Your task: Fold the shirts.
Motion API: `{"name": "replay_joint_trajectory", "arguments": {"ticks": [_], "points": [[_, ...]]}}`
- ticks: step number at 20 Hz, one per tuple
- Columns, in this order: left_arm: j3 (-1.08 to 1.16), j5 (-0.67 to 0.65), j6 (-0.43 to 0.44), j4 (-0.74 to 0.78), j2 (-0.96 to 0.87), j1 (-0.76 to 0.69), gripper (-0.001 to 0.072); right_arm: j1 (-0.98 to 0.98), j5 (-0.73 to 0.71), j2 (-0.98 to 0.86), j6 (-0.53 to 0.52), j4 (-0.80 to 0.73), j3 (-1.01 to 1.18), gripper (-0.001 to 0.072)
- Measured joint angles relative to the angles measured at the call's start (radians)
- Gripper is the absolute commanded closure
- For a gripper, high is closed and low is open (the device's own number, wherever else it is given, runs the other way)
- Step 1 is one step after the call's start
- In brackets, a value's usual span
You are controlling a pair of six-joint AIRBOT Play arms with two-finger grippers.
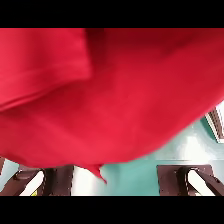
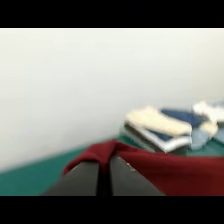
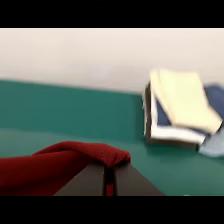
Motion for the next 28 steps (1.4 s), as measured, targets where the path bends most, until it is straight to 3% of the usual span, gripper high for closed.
{"name": "replay_joint_trajectory", "arguments": {"ticks": [5,9,15,21,24,28], "points": [[-0.391,-0.046,-0.011,0.022,-0.11,0.0,0.068,0.025,0.089,-0.188,-0.001,-0.005,-0.183,0.0694],[-0.587,0.008,0.033,0.024,-0.312,0.0,0.068,0.082,0.079,-0.392,-0.013,-0.008,-0.317,0.0694],[-0.651,0.285,0.188,-0.126,-0.603,0.0,0.068,0.143,-0.126,-0.669,-0.018,-0.006,-0.341,0.0694],[-0.571,0.463,0.298,-0.206,-0.71,0.0,0.068,0.16,-0.222,-0.815,-0.019,0.0,-0.191,0.0695],[-0.549,0.425,0.317,-0.185,-0.721,0.0,0.0682,0.164,-0.184,-0.837,-0.019,-0.026,-0.161,0.0695],[-0.556,0.233,0.311,-0.07,-0.726,0.0,0.0682,0.182,-0.066,-0.846,-0.019,-0.122,-0.155,0.0695]]}}
